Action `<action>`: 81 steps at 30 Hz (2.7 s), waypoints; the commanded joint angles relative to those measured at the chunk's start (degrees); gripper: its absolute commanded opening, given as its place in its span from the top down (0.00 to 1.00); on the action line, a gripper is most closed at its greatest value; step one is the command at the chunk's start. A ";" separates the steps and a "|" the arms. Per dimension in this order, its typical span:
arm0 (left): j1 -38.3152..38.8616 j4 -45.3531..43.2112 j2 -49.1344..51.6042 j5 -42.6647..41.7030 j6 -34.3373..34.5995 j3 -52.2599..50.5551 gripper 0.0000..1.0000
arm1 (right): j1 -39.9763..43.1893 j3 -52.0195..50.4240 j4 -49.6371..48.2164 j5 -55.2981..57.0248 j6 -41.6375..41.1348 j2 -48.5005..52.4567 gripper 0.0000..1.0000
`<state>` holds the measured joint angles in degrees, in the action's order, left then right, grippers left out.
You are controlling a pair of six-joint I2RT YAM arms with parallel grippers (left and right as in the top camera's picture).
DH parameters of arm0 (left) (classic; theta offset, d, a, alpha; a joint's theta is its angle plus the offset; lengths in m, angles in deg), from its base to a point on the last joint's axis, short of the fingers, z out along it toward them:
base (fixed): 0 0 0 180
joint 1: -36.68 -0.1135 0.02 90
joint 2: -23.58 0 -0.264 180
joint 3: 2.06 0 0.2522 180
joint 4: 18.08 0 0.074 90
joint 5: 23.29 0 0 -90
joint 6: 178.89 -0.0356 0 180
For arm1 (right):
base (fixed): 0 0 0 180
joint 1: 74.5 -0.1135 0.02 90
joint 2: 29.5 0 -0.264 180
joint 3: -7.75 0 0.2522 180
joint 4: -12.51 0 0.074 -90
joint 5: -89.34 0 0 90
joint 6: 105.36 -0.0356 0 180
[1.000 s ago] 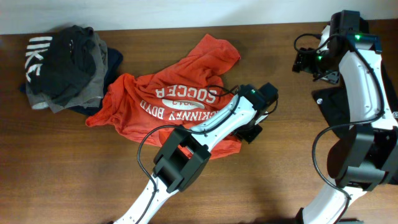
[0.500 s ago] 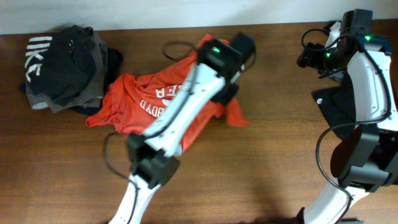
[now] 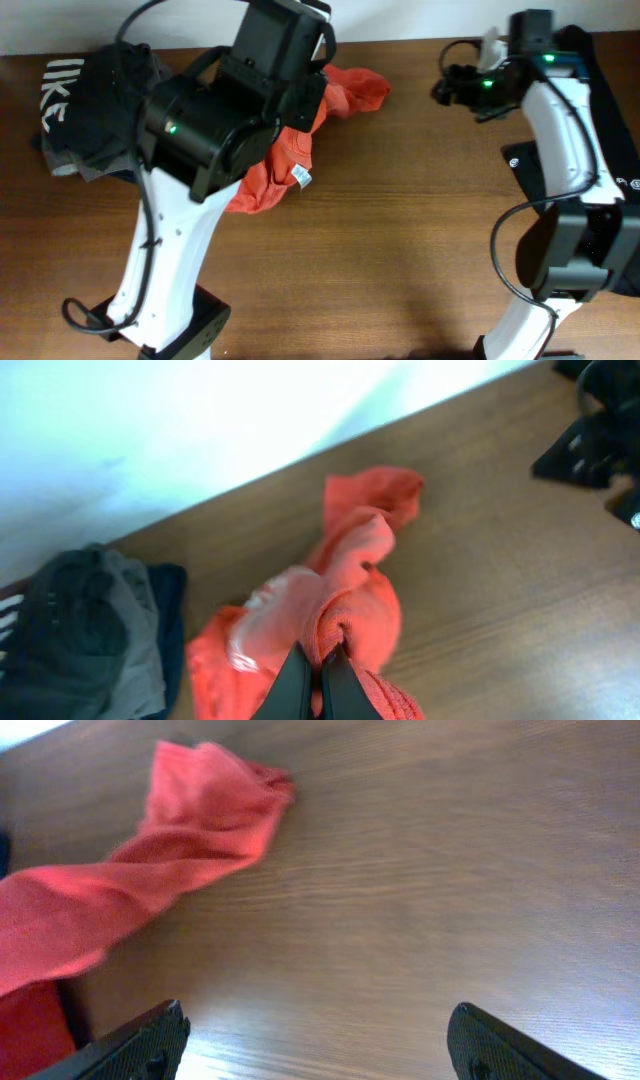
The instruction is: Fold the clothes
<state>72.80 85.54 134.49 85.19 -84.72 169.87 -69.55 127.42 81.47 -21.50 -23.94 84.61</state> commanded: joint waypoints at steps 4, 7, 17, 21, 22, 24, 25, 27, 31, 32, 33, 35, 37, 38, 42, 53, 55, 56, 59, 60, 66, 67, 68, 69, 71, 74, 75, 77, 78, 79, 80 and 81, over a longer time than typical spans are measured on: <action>-0.31 -0.46 -3.87 5.38 0.13 0.52 0.99 | -3.08 -0.26 -2.03 -2.80 -1.16 6.86 0.13; -0.31 -0.48 -4.61 6.86 0.13 0.52 0.99 | -3.43 -0.26 -3.78 -6.45 -2.36 10.25 0.14; -0.31 -11.63 -7.04 16.72 -2.62 0.52 0.99 | -7.39 -0.26 -3.98 -11.98 -1.90 13.44 0.18; -0.28 -23.71 -7.06 16.70 -7.85 0.52 0.99 | -7.54 -0.26 -2.34 -18.27 1.57 13.42 0.21; -0.28 -26.12 -7.06 16.68 -8.70 0.52 0.99 | -7.50 -0.26 -1.40 -19.10 2.78 13.31 0.22; -0.28 -30.21 -7.06 16.68 -10.19 0.52 0.99 | -7.52 -0.26 0.57 -19.74 5.29 12.96 0.23; -0.28 -31.82 -7.06 16.70 -10.64 0.52 0.99 | -7.52 -0.26 1.57 -19.74 6.36 12.74 0.24; -0.28 -33.75 -6.99 16.63 -11.19 0.50 0.99 | -7.52 -0.26 4.98 -21.77 12.09 11.06 0.26; -0.31 -33.68 -6.69 16.70 -11.19 0.31 0.99 | -7.63 -0.26 9.42 -22.88 20.09 7.06 0.26; -0.31 -33.70 -6.67 16.68 -11.19 0.15 0.99 | -7.72 -0.26 10.58 -22.88 21.86 6.05 0.26; -0.31 -33.73 -6.62 16.68 -11.19 0.13 0.99 | -7.93 -0.26 11.54 -22.69 23.19 5.29 0.26; -0.31 -33.77 -6.45 16.70 -11.61 0.13 0.99 | -8.74 -0.26 13.16 -21.99 25.29 4.13 0.26; -0.31 -33.88 -6.36 16.72 -11.63 0.13 0.99 | -9.92 -0.26 14.40 -21.97 26.71 3.89 0.26; -0.31 -33.90 -6.36 16.72 -11.65 0.13 0.99 | -10.84 -0.28 15.04 -21.99 27.41 3.91 0.26; -0.31 -33.88 -6.36 16.79 -12.92 0.13 0.99 | -15.61 -1.18 15.56 -20.76 28.28 4.00 0.27; -0.31 -32.15 -6.36 16.92 -12.90 0.13 0.99 | -29.07 -9.84 -5.88 -4.09 12.83 4.13 0.25; -0.31 -31.47 -6.36 16.92 -12.90 0.13 0.99 | -30.62 -11.34 -10.91 1.88 7.67 4.35 0.25; -0.31 -31.08 -6.36 16.92 -12.90 0.13 0.99 | -31.34 -12.39 -13.92 5.42 4.94 4.39 0.25; -0.31 -29.73 -6.36 16.92 -12.90 0.13 0.99 | -32.33 -14.19 -19.61 8.94 1.51 4.39 0.26; -0.31 -29.35 -6.36 16.92 -12.87 0.13 0.99 | -32.33 -14.32 -20.28 8.94 1.09 4.39 0.26; -0.31 -28.09 -6.36 16.94 -12.87 0.13 0.99 | -31.89 -14.23 -23.50 9.07 -1.44 4.35 0.96; -0.31 -27.89 -6.36 16.94 -12.90 0.13 0.99 | -31.54 -14.12 -23.04 9.09 -1.64 4.28 0.96; -0.31 -27.63 -6.36 16.96 -12.90 0.13 0.99 | -30.97 -13.94 -22.29 9.05 -1.64 4.13 0.96; -0.31 -27.15 -6.36 16.96 -12.87 0.13 0.99 | -30.01 -13.70 -20.83 8.98 -1.64 3.72 0.96; -0.31 -26.05 -6.36 16.94 -12.85 0.13 0.99 | -28.30 -13.40 -18.10 8.83 -1.62 2.69 0.96; -0.31 -23.58 -6.36 16.96 -12.74 0.13 0.99 | -24.11 -13.20 -12.57 8.24 -1.33 -0.92 0.96; -0.31 -22.86 -6.36 16.98 -12.59 0.13 0.99 | -22.62 -13.20 -11.04 7.37 -0.85 -2.43 0.96; -0.31 -20.83 -6.38 17.55 -12.00 0.13 0.99 | -19.08 -13.20 -7.67 5.05 0.52 -6.19 0.96; -0.31 -19.87 -6.43 18.53 -10.99 0.13 0.99 | -17.46 -13.20 -6.25 4.15 1.11 -8.00 0.96; -0.31 -18.21 -6.45 19.69 -9.94 0.13 0.99 | -14.16 -13.20 -3.32 2.56 2.25 -12.00 0.96; -0.31 -17.40 -6.49 20.00 -9.75 0.13 0.99 | -12.72 -13.20 -2.03 2.05 2.69 -13.84 0.96; -0.31 -16.61 -6.58 20.00 -9.73 0.15 0.99 | -10.93 -13.20 -0.46 1.92 2.80 -16.24 0.96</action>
<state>72.80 67.99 129.22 102.57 -96.09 169.83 -84.56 113.52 78.50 -16.60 -23.09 77.63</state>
